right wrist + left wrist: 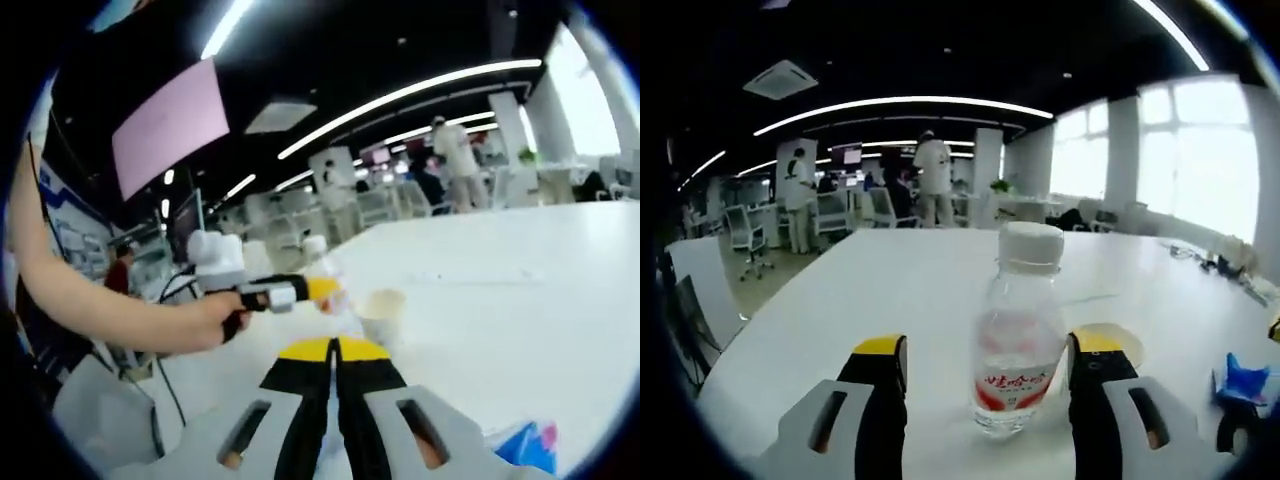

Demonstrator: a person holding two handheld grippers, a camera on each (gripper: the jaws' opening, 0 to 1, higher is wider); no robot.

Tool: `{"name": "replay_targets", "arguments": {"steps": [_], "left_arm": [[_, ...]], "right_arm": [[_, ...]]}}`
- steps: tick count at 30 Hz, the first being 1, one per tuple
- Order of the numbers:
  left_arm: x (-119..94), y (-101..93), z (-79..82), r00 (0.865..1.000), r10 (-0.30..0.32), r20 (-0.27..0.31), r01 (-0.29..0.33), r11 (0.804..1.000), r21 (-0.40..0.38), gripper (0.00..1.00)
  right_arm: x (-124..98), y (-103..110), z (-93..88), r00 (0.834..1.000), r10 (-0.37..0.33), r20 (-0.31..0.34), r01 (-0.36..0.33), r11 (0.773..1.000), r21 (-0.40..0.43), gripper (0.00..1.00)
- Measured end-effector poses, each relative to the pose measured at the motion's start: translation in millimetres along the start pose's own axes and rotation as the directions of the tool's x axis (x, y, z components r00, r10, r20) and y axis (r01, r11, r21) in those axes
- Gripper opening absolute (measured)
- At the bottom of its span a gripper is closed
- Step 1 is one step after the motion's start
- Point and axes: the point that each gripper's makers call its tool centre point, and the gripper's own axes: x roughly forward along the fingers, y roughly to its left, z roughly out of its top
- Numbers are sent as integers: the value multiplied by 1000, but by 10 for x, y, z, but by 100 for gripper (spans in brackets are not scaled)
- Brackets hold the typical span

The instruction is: Arrange the tabletop items into an orderly group along one side of the table until the central work area is clear of visible clutter.

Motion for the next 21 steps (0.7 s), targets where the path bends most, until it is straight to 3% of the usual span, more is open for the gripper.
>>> {"name": "replay_targets", "arguments": {"steps": [21], "left_arm": [[-402, -117, 391, 999, -11, 53, 9, 999, 32, 62]], "right_arm": [[-408, 66, 206, 997, -43, 62, 42, 999, 12, 0]]}}
